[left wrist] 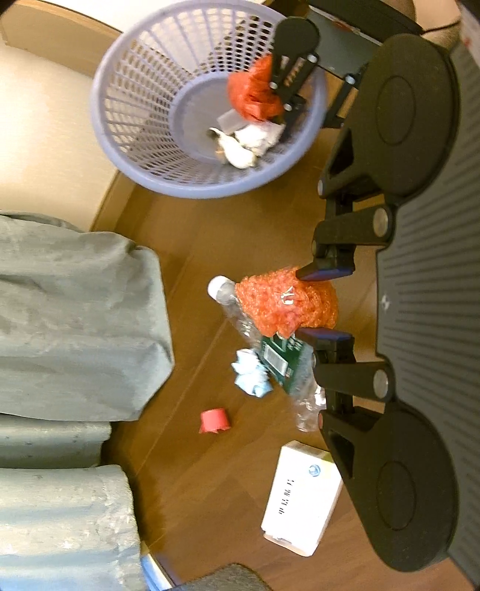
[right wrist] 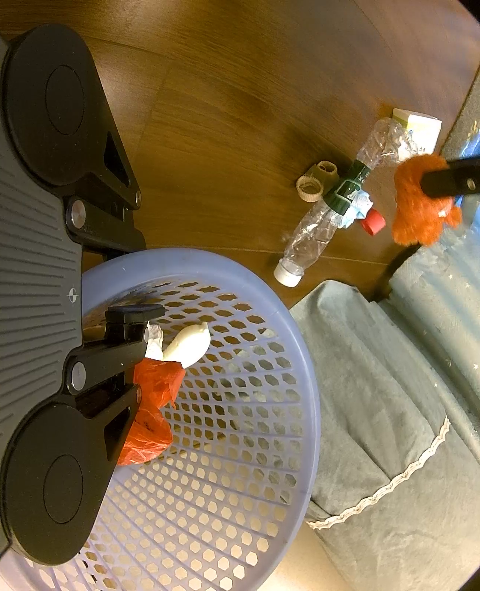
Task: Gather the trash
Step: 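Carry the mesh net over the basket and open the left gripper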
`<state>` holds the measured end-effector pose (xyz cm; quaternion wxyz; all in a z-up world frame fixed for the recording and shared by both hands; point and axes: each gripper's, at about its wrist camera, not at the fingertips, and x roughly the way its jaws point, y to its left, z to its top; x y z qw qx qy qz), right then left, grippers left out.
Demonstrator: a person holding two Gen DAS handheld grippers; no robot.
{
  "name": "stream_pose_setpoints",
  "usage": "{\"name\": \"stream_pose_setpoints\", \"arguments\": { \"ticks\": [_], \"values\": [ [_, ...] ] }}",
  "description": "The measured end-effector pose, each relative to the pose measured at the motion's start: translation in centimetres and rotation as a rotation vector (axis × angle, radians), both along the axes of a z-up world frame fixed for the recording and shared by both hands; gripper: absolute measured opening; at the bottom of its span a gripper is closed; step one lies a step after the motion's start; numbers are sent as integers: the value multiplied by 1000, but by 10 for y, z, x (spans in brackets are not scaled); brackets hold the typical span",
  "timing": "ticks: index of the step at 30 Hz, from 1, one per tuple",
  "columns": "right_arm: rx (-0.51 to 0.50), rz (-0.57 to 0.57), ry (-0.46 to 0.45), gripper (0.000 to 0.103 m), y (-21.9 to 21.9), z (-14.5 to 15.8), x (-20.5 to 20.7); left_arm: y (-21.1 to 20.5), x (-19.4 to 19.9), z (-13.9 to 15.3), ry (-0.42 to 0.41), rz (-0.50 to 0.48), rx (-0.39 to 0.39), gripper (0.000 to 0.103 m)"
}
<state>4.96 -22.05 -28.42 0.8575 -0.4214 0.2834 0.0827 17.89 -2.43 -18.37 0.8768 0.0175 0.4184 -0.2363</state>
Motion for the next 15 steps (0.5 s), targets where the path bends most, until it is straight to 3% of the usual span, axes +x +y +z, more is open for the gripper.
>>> {"name": "stream_pose_setpoints", "arguments": {
  "ticks": [15],
  "values": [
    [1, -1, 0, 6, 0, 1, 0, -11, 3, 6, -4, -15, -27, 22]
  ]
}}
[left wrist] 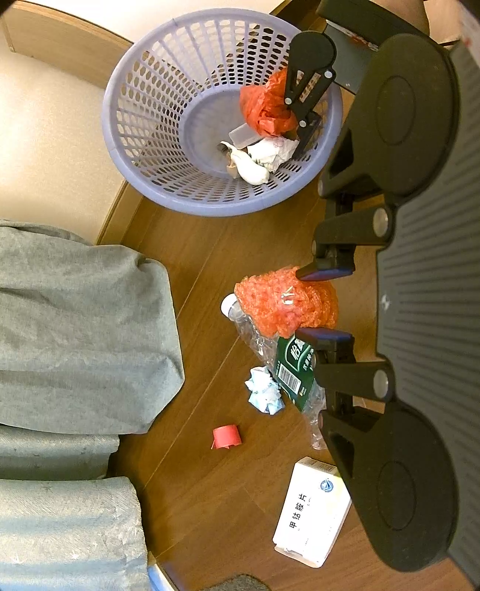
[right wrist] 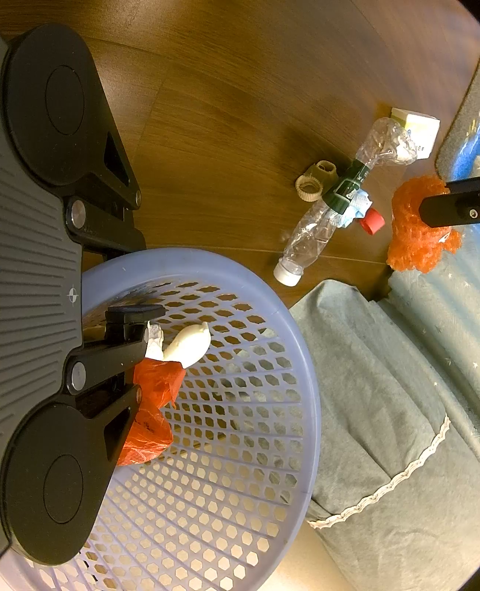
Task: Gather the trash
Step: 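Carry the mesh net over the basket and open the left gripper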
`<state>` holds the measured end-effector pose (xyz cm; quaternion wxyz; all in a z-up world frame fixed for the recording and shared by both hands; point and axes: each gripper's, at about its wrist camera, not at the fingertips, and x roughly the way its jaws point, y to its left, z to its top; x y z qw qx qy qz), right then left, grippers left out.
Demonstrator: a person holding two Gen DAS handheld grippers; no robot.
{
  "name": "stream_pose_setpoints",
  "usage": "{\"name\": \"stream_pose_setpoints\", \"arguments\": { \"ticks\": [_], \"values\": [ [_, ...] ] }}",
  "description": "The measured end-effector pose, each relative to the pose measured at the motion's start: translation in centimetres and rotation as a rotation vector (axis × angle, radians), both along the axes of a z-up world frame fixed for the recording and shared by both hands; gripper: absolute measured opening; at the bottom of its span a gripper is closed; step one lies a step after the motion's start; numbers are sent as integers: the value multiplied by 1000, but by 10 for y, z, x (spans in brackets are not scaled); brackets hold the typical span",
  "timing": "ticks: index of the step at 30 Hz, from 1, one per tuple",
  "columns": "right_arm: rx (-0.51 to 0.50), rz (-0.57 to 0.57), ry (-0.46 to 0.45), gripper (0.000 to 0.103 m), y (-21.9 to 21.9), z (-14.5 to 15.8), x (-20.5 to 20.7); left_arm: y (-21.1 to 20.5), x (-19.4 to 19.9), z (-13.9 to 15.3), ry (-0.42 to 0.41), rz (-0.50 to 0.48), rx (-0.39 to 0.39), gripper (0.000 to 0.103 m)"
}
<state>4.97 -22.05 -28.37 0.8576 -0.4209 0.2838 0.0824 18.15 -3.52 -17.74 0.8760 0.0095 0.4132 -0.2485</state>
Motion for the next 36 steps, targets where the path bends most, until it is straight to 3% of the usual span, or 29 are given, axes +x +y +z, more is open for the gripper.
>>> {"name": "stream_pose_setpoints", "arguments": {
  "ticks": [7, 17, 20, 21, 25, 36],
  "values": [
    [1, 1, 0, 6, 0, 0, 0, -9, -3, 6, -16, -30, -3, 22],
    [15, 1, -4, 6, 0, 1, -1, -86, -13, 55, -135, -256, -109, 22],
    [25, -2, -9, 6, -1, 3, -2, -117, -2, 55, -146, -301, -145, 35],
    [28, -3, -9, 6, -1, 3, -2, -122, 1, 54, -157, -305, -157, 54],
    [39, -6, -13, 5, -2, 5, -1, -113, 13, 52, -161, -247, -177, 56],
    [44, -10, -12, 6, -2, 6, 1, 0, 1, 10, -91, -18, 18, 56]
  ]
}}
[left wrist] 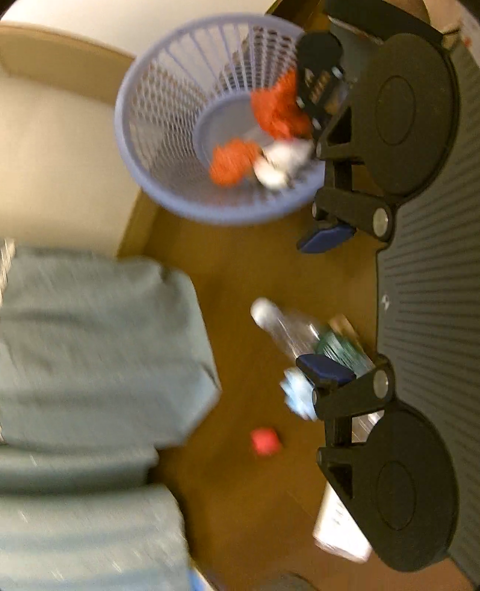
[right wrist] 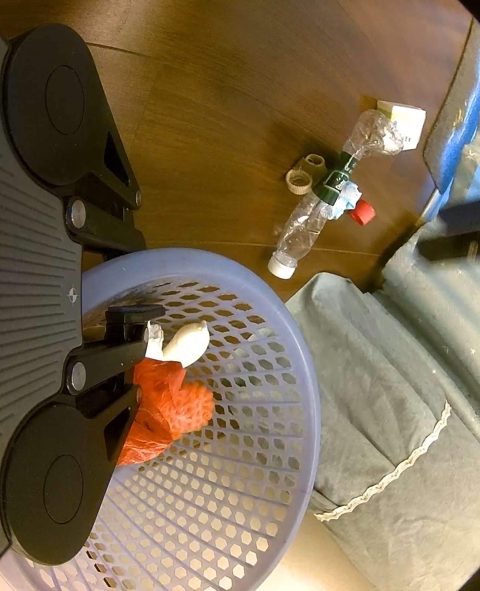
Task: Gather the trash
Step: 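Carry the mesh net over the basket and open the left gripper, then grasp the white medicine box with the left gripper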
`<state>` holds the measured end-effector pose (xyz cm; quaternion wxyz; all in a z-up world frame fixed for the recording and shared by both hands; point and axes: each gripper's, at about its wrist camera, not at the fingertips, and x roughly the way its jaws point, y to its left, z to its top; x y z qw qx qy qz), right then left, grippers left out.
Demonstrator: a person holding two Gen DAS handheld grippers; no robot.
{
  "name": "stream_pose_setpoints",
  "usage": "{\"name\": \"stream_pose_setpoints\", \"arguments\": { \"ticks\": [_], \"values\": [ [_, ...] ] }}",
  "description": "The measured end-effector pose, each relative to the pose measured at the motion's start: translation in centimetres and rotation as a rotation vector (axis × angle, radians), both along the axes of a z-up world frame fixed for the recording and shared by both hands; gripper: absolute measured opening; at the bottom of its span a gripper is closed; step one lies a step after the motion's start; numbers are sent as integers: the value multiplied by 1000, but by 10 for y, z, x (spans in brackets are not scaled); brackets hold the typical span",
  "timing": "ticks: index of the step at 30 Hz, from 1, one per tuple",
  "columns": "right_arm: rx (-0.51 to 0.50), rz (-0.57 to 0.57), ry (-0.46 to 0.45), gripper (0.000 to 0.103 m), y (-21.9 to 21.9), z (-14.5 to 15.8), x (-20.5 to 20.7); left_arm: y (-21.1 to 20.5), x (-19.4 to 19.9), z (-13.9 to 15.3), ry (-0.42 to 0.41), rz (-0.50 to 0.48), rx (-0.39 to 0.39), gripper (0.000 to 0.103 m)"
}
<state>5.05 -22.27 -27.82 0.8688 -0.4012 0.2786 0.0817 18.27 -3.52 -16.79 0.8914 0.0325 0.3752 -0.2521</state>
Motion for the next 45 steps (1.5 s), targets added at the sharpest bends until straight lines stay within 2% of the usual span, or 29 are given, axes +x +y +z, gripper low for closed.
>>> {"name": "stream_pose_setpoints", "arguments": {
  "ticks": [12, 17, 22, 27, 30, 34, 38, 41, 42, 45],
  "values": [
    [-24, 5, 10, 6, 3, -3, -1, 72, -4, -26, -5, 173, 133, 56],
    [-35, 6, 11, 6, 6, -4, 1, 93, 7, -46, 17, 238, 189, 56],
    [-41, 12, 11, 6, 6, -7, 1, 107, 18, -65, 9, 256, 246, 56],
    [-40, 14, 11, 6, 5, -7, 0, 130, 47, -74, -6, 296, 286, 56],
    [-46, 17, 12, 6, 6, -8, 1, 147, 68, -76, -5, 326, 253, 60],
    [-50, 27, 15, 6, 6, -7, 1, 162, 84, -80, -10, 351, 170, 80],
    [-50, 32, 18, 6, 4, -6, 0, 162, 97, -94, 47, 287, 134, 80],
    [-59, 38, 20, 6, 4, -7, -1, 155, 102, -105, 82, 235, 179, 82],
    [-60, 38, 21, 6, 5, -8, -1, 155, 102, -107, 77, 238, 182, 88],
    [-56, 35, 20, 6, 4, -7, -1, 161, 102, -108, 118, 264, 158, 88]
  ]
}}
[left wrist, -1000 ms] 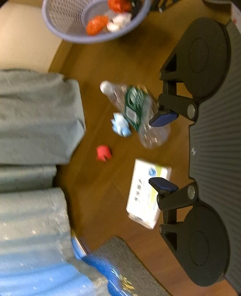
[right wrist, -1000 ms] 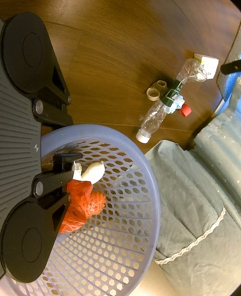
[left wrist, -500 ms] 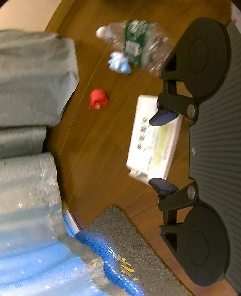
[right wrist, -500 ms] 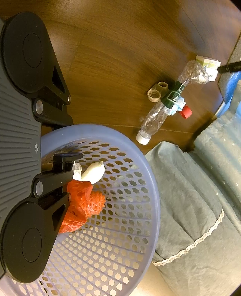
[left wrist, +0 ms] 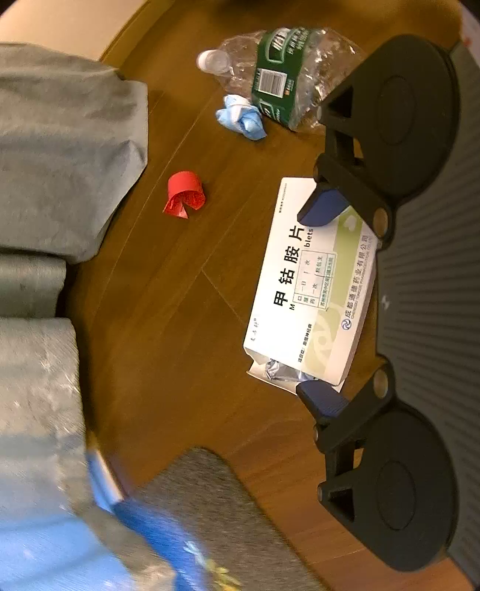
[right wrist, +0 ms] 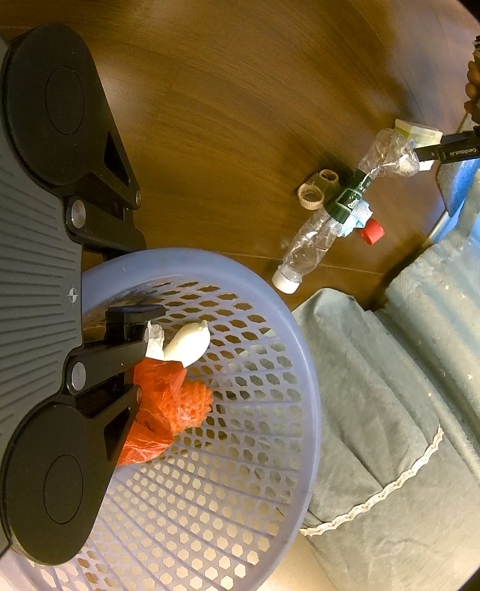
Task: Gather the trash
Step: 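Grasp the white medicine box with the left gripper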
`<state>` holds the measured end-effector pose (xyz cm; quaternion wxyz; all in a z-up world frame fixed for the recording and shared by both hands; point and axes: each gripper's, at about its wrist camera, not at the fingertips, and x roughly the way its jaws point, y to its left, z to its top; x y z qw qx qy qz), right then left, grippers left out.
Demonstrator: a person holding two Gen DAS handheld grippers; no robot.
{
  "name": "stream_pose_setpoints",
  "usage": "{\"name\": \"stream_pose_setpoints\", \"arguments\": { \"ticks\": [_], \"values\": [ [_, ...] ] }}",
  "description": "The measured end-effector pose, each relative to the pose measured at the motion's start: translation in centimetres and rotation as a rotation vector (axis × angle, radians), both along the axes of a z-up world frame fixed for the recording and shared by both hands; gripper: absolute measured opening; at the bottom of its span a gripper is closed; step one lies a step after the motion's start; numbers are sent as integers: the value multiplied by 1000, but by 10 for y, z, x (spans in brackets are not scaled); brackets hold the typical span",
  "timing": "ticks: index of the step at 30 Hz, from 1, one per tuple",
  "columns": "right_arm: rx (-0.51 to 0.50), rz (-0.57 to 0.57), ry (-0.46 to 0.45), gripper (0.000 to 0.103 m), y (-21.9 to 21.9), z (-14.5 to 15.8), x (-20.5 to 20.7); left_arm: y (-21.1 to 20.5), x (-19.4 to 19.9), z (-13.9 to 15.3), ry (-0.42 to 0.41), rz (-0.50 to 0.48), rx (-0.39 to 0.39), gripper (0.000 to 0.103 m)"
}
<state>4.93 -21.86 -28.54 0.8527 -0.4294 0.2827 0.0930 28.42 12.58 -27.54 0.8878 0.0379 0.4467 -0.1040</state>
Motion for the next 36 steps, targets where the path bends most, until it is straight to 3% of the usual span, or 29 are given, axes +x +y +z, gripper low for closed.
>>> {"name": "stream_pose_setpoints", "arguments": {
  "ticks": [4, 11, 14, 17, 22, 28, 32, 34, 36],
  "values": [
    [8, -8, -2, 6, 1, 1, 3, -2, -18, 3, 39, -44, -29, 87],
    [18, -16, -5, 6, 1, 3, 5, -26, -99, 16, 146, -128, -111, 85],
    [23, -19, -7, 6, 0, 3, 5, -30, -120, 28, 56, -136, -25, 85],
    [20, -18, -7, 6, 0, 3, 5, -29, -116, 33, -39, -145, 76, 90],
    [15, -14, -5, 6, 1, 3, 5, -23, -77, 11, -90, -117, 167, 91],
    [5, -8, -3, 6, 2, -1, 3, -4, -53, -9, -42, -107, 102, 87],
    [10, -12, -5, 6, 1, -1, 3, -8, -60, -12, -28, -172, 107, 85],
    [12, -15, -5, 6, 1, 0, 3, -12, -65, -14, -20, -182, 117, 69],
    [13, -15, -4, 6, 1, 0, 4, -13, -70, -12, -14, -169, 114, 69]
  ]
}}
